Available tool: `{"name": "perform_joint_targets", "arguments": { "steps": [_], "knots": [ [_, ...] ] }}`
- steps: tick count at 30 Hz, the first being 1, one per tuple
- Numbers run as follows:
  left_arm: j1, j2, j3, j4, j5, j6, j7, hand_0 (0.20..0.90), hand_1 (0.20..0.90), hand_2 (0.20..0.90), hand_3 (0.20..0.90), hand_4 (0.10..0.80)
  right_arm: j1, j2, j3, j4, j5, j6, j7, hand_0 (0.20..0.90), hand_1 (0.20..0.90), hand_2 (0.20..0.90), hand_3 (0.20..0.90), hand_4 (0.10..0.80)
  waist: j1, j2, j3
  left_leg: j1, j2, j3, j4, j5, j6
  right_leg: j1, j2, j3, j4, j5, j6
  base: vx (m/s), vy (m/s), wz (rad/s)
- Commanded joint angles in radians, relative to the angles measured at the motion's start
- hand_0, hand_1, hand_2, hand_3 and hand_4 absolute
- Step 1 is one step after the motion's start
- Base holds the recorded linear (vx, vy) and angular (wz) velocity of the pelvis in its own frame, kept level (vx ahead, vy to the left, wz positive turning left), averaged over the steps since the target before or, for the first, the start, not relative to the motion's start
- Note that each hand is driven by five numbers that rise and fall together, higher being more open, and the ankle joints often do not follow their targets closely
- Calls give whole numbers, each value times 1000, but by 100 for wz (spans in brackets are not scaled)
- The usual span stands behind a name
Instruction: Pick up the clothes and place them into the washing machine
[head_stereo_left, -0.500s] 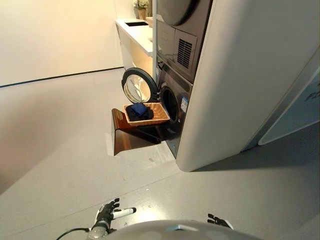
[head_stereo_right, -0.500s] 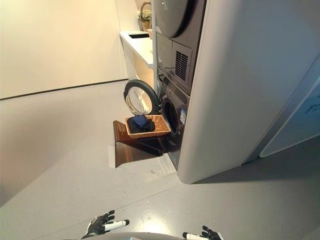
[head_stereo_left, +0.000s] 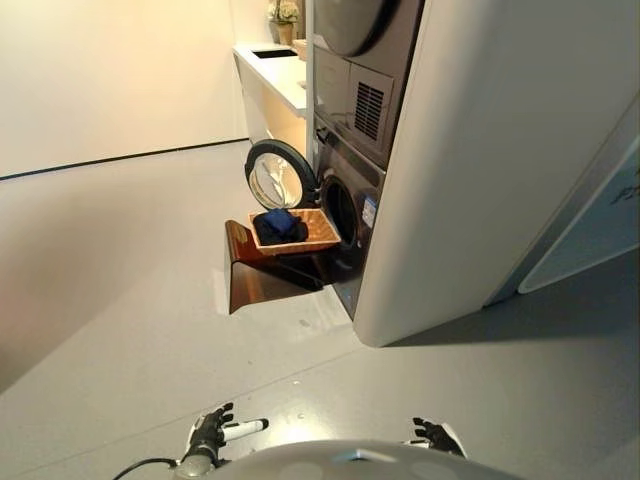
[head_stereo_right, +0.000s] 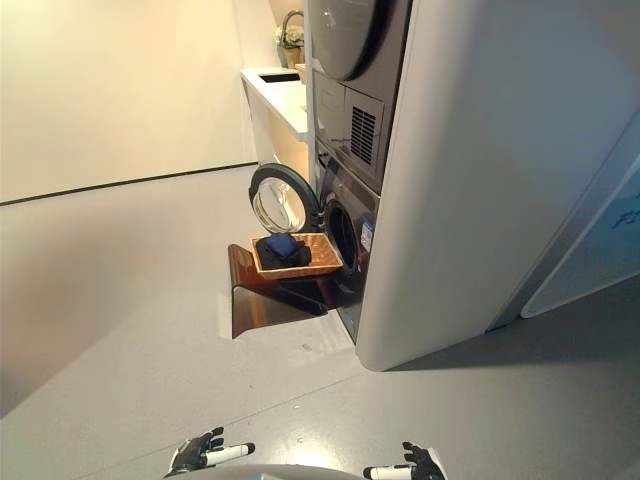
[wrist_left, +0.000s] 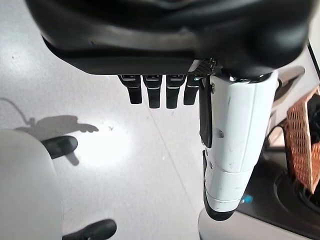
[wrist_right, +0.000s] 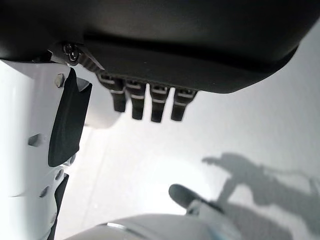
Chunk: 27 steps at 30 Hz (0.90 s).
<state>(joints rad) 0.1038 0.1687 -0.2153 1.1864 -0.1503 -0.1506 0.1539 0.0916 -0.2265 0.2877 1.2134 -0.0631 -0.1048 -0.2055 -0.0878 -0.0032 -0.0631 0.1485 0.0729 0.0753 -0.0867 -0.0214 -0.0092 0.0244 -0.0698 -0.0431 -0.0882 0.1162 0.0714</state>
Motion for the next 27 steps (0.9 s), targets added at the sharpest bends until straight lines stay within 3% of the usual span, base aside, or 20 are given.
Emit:
{"name": "perform_joint_targets", "arguments": {
  "steps": [1,8,15,22,27],
  "knots": [
    [-100,12,17,-38,29,-51,42,900,900,900,900,800,-99,-52,24,28,-51,-7,-69,900,900,900,900,800,6,-19,52,-37,-42,-17,-1,-23,-17,72,1,-9,4,-105,27,0,0,0],
    [-95,18,20,-65,15,-76,52,900,900,900,900,800,-118,-79,22,-44,-37,-31,-76,900,900,900,900,800,14,-24,47,-40,-40,-23,-1,-22,-19,75,2,-10,2,-107,27,0,0,0],
    [-82,67,17,-262,8,-113,60,900,900,900,900,800,-101,-174,-32,-425,-47,-64,-95,900,900,900,900,800,15,-36,65,-47,-46,-29,20,-30,-8,67,-1,-3,19,-112,30,-2,5,0],
    [-82,110,71,-473,-128,-163,58,900,900,900,900,800,-172,-200,-71,-488,-38,-62,-116,900,900,900,900,800,40,-48,98,-141,-79,-32,111,-66,19,12,-43,0,73,-114,46,-11,73,3],
    [-63,133,106,-636,-163,-173,55,900,900,900,900,800,-196,-208,-76,-537,-6,-76,-85,900,900,900,900,800,63,-45,122,-171,-104,-36,171,-109,49,-57,-62,0,235,-138,64,78,126,3]
  ]
}}
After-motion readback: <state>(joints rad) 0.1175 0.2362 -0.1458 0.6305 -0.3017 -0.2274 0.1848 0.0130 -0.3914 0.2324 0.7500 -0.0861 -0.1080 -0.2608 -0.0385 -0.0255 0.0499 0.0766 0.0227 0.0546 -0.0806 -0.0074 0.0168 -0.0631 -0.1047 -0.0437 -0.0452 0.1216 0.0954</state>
